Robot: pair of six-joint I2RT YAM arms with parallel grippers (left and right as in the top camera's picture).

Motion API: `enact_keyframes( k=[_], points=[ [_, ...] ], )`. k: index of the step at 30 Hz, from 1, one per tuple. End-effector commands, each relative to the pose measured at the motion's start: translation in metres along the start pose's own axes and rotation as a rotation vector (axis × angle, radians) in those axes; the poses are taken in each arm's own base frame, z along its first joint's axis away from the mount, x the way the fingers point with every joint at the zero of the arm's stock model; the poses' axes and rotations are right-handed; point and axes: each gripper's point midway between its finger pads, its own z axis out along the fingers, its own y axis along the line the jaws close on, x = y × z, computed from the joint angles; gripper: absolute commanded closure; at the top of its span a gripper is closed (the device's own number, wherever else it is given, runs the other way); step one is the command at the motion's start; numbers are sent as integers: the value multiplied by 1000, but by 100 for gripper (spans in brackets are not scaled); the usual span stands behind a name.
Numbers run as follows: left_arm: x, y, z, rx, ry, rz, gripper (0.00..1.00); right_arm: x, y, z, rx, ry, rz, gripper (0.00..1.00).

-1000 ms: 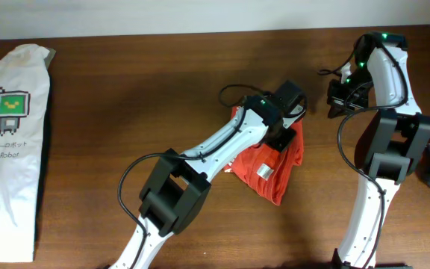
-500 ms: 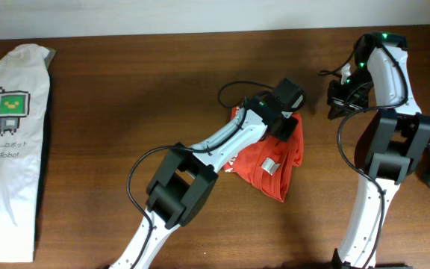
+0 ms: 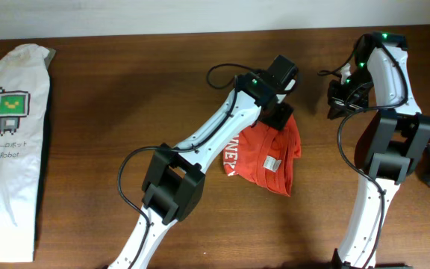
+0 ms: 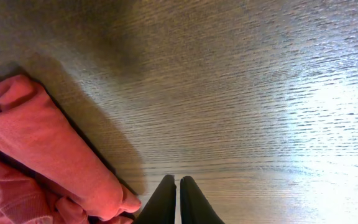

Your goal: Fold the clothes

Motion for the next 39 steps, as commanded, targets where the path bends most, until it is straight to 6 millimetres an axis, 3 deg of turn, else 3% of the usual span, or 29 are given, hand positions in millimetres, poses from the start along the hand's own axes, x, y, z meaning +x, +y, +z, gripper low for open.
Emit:
enact_keyframes(
  k=[1,5,7,11,12,13,14,20,27,29,30,32,33,36,39],
  points=[
    [9,6,-3,-11,43,12,27,1,0,1,10,5,-5,91],
    [13,2,0,-9,55,23,27,1,0,1,10,5,-5,91],
    [18,0,8,-3,78,24,22,1,0,1,10,5,-5,91],
    [34,-35,24,77,129,63,23,1,0,1,10,5,-5,91],
    [36,-43,25,82,132,76,47,1,0,1,10,5,-5,91],
    [37,-49,25,85,129,91,47,1,0,1,10,5,-5,91],
    [37,-51,26,81,127,96,36,2,-1,1,10,6,-5,91],
    [35,-28,33,-39,117,98,32,3,-1,1,10,11,-4,92],
    [14,-8,37,-76,41,72,32,3,0,1,10,10,-4,92],
    [19,-6,48,-78,57,69,51,3,0,1,10,10,-4,92],
    [23,-6,54,-74,73,69,53,3,0,1,10,10,-4,92],
    [30,-9,63,-56,95,68,73,3,0,1,10,10,-5,92],
    [32,-12,66,-33,104,67,100,2,0,1,10,10,-5,92],
    [30,-13,63,-33,98,68,100,2,0,1,10,9,-4,92],
    [10,-17,36,-32,60,68,100,2,0,1,10,9,-4,92]
  ],
)
